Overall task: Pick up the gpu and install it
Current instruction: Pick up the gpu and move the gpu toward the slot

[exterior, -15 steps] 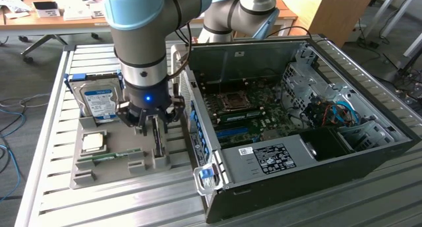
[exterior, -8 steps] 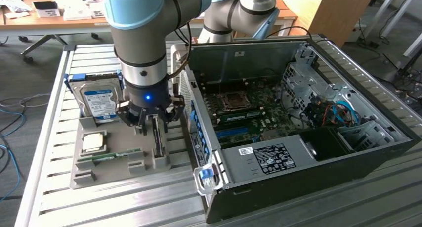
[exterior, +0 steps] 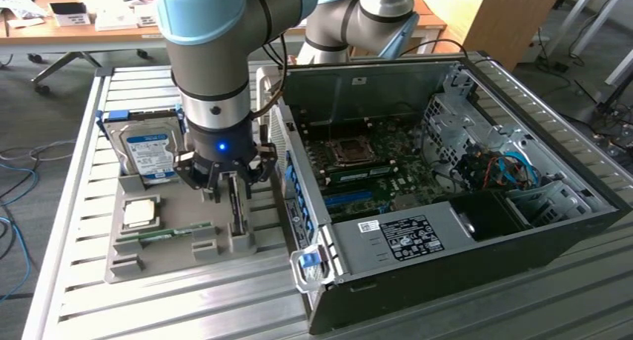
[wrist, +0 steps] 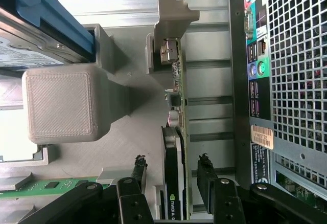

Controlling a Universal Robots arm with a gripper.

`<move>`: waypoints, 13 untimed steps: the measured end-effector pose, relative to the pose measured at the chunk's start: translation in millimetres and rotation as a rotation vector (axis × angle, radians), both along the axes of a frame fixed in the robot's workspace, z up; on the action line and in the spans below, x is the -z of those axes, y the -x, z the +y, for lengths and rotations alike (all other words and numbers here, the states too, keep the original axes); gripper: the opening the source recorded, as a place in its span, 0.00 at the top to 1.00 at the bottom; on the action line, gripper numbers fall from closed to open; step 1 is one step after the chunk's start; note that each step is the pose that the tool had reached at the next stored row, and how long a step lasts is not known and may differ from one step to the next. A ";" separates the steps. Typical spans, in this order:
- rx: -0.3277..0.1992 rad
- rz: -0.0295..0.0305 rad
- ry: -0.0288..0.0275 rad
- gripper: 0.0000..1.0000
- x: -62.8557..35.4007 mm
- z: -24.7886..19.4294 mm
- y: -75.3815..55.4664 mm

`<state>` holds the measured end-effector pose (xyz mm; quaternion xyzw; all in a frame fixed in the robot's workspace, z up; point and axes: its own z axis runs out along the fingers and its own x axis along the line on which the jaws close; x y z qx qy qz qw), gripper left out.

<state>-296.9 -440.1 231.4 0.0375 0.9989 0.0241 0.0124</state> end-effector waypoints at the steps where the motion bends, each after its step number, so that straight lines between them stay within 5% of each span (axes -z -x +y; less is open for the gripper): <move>1: 0.000 0.0000 0.0000 0.47 0.0 0.0 0.0; 13: 0.000 -0.0001 -0.0001 0.55 0.0 0.0 -0.7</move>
